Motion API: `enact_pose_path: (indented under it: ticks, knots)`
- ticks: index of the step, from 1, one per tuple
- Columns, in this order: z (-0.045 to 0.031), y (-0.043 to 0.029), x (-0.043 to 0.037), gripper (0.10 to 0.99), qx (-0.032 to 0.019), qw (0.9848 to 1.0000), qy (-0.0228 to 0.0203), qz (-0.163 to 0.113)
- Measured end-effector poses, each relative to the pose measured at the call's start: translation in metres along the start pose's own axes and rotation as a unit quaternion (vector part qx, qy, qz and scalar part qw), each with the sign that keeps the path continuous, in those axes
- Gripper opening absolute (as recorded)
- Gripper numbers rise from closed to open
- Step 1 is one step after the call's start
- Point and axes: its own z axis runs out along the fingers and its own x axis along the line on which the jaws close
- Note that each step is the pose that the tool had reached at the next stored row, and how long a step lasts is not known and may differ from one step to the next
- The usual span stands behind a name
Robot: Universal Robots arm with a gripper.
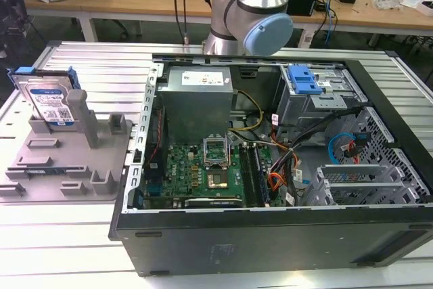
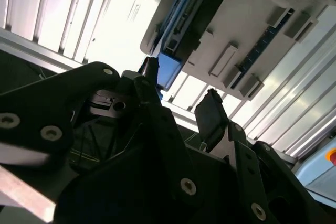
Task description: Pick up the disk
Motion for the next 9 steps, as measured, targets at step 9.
enact_pose_path:
  ticks: [9]
  knots:
    - [0.0008, 0.004, -0.0006, 0.557, 0.0, 1.0, 0.0007, 0.0]
